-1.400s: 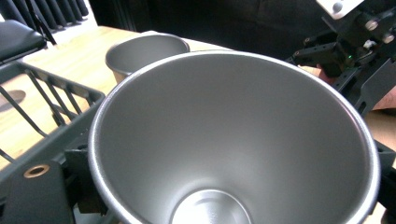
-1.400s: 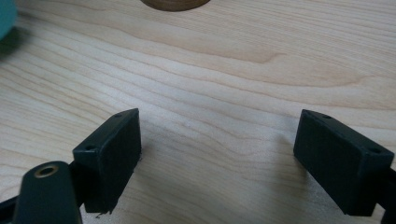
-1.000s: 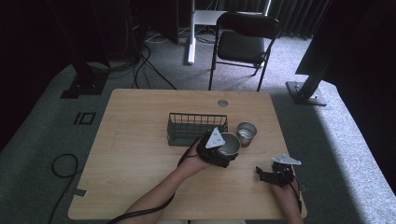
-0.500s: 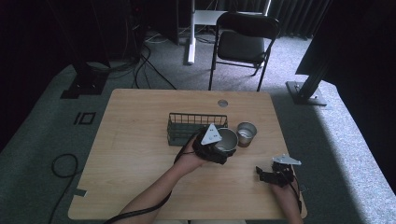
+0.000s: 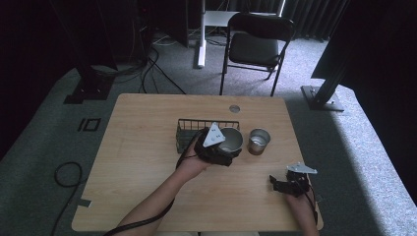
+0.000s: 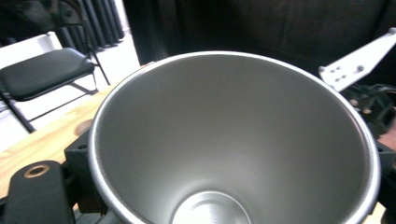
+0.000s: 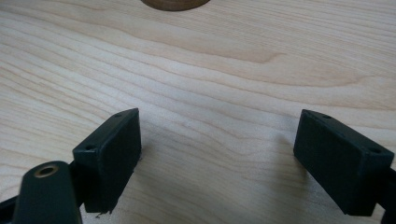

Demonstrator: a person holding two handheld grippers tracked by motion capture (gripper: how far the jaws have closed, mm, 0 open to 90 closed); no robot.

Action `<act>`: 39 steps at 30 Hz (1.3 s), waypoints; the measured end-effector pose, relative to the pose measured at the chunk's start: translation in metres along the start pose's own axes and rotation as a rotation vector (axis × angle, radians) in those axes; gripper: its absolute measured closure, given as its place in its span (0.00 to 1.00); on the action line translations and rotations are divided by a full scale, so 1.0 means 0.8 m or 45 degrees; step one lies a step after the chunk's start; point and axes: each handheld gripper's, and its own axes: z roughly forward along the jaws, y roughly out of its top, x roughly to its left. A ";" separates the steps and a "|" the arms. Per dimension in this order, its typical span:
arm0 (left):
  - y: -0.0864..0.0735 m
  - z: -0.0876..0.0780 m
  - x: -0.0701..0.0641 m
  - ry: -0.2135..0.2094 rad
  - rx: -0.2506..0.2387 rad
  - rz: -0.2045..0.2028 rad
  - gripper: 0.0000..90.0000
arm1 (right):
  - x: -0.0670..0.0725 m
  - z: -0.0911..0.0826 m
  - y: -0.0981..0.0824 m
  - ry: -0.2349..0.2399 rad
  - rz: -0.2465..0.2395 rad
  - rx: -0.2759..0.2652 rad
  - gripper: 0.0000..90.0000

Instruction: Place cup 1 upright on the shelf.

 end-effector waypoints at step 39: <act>-0.006 -0.048 0.084 0.582 -0.102 -0.221 0.16 | 0.000 0.000 0.000 -0.004 0.001 0.000 0.16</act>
